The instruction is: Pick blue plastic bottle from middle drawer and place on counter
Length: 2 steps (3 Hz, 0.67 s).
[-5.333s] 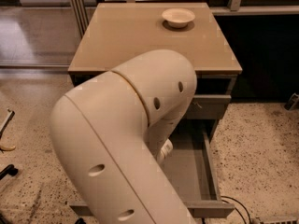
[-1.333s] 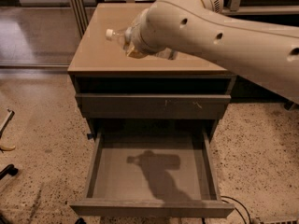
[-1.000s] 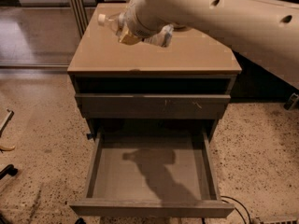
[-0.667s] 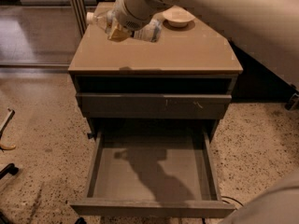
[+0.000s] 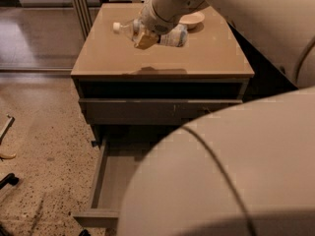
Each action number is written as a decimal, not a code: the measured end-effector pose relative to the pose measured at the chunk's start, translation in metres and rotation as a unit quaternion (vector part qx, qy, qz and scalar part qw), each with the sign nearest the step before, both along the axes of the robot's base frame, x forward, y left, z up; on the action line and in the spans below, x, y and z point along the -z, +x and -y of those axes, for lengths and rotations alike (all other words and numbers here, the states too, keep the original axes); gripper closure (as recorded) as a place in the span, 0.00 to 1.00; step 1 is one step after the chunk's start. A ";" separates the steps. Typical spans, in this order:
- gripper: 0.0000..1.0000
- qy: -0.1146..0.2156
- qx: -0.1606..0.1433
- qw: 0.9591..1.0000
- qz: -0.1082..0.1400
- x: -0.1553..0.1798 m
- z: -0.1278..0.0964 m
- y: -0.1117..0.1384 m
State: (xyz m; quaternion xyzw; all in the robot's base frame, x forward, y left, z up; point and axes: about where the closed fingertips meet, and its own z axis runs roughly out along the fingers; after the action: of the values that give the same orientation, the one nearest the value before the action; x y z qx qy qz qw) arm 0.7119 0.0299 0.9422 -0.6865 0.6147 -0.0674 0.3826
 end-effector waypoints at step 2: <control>1.00 0.000 -0.124 0.992 0.013 0.025 -0.052 0.049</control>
Offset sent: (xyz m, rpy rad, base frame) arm 0.1318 0.0224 -0.0093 0.0079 -0.1804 0.4745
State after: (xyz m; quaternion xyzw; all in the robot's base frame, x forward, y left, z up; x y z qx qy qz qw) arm 0.7611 0.0821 0.9174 -0.7565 0.5198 -0.0289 0.3958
